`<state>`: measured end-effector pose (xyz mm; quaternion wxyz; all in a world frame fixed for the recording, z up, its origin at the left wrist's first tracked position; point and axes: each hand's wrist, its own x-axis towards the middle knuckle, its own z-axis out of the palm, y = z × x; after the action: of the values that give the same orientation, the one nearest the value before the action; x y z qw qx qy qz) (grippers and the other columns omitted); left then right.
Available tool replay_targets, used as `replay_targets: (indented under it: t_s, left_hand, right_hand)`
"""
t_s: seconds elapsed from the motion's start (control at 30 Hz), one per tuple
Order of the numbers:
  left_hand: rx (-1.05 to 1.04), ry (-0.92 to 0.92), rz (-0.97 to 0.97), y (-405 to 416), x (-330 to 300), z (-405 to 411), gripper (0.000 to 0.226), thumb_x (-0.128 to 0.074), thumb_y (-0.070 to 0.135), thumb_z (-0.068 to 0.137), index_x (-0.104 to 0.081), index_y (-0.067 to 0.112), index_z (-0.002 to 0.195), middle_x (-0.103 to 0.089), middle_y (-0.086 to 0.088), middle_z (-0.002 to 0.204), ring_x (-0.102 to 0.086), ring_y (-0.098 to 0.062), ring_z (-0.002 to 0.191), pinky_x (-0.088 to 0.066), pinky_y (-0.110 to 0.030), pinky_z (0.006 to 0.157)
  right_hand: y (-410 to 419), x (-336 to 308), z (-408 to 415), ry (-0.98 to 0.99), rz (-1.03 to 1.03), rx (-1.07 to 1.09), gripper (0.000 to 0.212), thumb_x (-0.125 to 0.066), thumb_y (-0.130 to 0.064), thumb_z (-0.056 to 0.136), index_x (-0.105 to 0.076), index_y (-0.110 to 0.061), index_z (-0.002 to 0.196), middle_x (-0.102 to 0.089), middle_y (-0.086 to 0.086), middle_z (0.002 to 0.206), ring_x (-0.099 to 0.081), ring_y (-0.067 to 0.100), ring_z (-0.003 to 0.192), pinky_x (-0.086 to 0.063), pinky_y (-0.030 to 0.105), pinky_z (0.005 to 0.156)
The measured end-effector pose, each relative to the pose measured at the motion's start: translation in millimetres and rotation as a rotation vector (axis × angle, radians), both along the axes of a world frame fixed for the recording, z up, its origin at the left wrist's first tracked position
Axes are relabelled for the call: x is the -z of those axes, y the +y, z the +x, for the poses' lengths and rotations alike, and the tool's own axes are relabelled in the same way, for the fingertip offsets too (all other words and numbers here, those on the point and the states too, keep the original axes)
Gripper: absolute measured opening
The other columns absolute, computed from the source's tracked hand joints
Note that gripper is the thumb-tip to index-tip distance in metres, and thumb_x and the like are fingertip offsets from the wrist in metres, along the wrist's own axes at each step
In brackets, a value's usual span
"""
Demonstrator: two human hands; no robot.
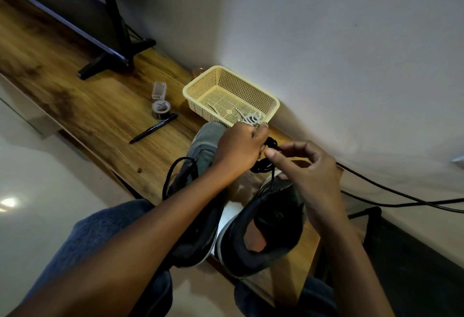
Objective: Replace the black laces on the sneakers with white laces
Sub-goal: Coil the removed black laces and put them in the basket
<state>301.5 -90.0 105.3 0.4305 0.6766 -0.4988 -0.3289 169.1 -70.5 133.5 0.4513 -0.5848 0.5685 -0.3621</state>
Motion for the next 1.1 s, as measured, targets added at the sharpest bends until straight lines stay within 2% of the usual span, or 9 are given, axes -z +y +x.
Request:
replay_targets:
  t_s: [0.07, 0.17, 0.3, 0.43, 0.6, 0.7, 0.8, 0.97, 1.1]
  left_hand:
    - [-0.003, -0.009, 0.003, 0, -1, 0, 0.051, -0.045, 0.031, 0.099, -0.051, 0.019, 0.05, -0.053, 0.006, 0.046, -0.048, -0.01, 0.042, -0.04, -0.027, 0.05]
    - [-0.009, -0.01, -0.013, -1, 0, 1, 0.051, -0.045, 0.03, 0.1, -0.052, 0.018, 0.05, -0.057, 0.001, 0.05, -0.05, -0.014, 0.044, -0.04, -0.027, 0.051]
    - [-0.036, 0.0, -0.046, -1, -1, 7, 0.054, -0.044, 0.032, 0.1, -0.053, 0.018, 0.049, -0.057, 0.001, 0.048, -0.053, -0.015, 0.044, -0.045, -0.028, 0.053]
    - [-0.061, 0.057, -0.066, -2, -5, 13, 0.054, -0.043, 0.032, 0.101, -0.052, 0.018, 0.049, -0.055, 0.003, 0.047, -0.054, -0.016, 0.046, -0.047, -0.028, 0.055]
    - [-0.006, 0.384, 0.038, -1, -4, 1, 0.053, -0.044, 0.029, 0.1, -0.047, 0.017, 0.049, -0.049, 0.007, 0.04, -0.047, -0.011, 0.042, -0.039, -0.022, 0.052]
    - [0.024, 0.413, 0.051, 1, -2, -7, 0.052, -0.044, 0.028, 0.1, -0.046, 0.016, 0.049, -0.049, 0.006, 0.041, -0.045, -0.005, 0.038, -0.038, -0.015, 0.046]
    - [0.018, 0.299, 0.019, 1, -1, -10, 0.054, -0.045, 0.027, 0.1, -0.049, 0.017, 0.046, -0.049, 0.006, 0.038, -0.046, -0.003, 0.036, -0.037, -0.017, 0.047]
    - [-0.032, 0.089, -0.048, 0, 1, -7, 0.055, -0.045, 0.026, 0.1, -0.048, 0.017, 0.045, -0.047, 0.012, 0.033, -0.042, -0.002, 0.032, -0.028, -0.015, 0.039]
    - [-0.048, 0.037, -0.07, 0, 3, -6, 0.056, -0.046, 0.027, 0.1, -0.045, 0.017, 0.045, -0.045, 0.008, 0.033, -0.041, -0.003, 0.031, -0.027, -0.019, 0.04]
  right_hand:
    - [1, 0, 1, 0.075, -0.012, -0.043, 0.033, -0.083, -0.03, 0.069, -0.063, -0.02, 0.093, -0.067, 0.004, 0.093, -0.064, 0.02, 0.072, -0.057, 0.037, 0.067]
    - [0, 1, 1, 0.101, 0.017, -0.081, 0.033, -0.082, -0.02, 0.071, -0.059, -0.022, 0.094, -0.065, 0.005, 0.089, -0.06, 0.015, 0.066, -0.054, 0.03, 0.061]
    - [-2, -2, -1, -0.069, 0.089, -0.057, 0.017, -0.072, -0.001, 0.08, -0.065, -0.012, 0.091, -0.07, 0.007, 0.074, -0.067, 0.013, 0.061, -0.054, 0.019, 0.056]
    - [-4, -3, -6, -0.131, 0.116, 0.056, 0.007, -0.067, -0.004, 0.085, -0.07, -0.008, 0.089, -0.072, 0.007, 0.076, -0.068, 0.011, 0.061, -0.055, 0.017, 0.058]
    - [-4, 9, 1, 0.146, -0.05, 0.125, 0.02, -0.066, -0.011, 0.088, -0.065, -0.03, 0.079, -0.07, -0.005, 0.081, -0.067, 0.009, 0.076, -0.054, 0.023, 0.07]
    - [-2, 12, 7, 0.198, -0.08, 0.087, 0.02, -0.067, -0.014, 0.088, -0.065, -0.031, 0.077, -0.069, -0.007, 0.081, -0.062, 0.006, 0.076, -0.048, 0.023, 0.068]
    - [-1, 11, 10, 0.001, 0.044, 0.089, 0.015, -0.063, -0.005, 0.088, -0.073, -0.016, 0.088, -0.071, -0.003, 0.08, -0.061, 0.001, 0.068, -0.045, 0.018, 0.065]
    - [-1, 2, 10, -0.481, 0.394, 0.178, 0.018, -0.054, -0.004, 0.089, -0.067, -0.01, 0.079, -0.066, -0.002, 0.07, -0.059, 0.006, 0.06, -0.043, 0.021, 0.059]
    - [-1, -1, 9, -0.484, 0.408, 0.096, 0.012, -0.074, -0.018, 0.074, -0.069, -0.013, 0.084, -0.068, -0.006, 0.068, -0.06, 0.001, 0.06, -0.044, 0.016, 0.059]
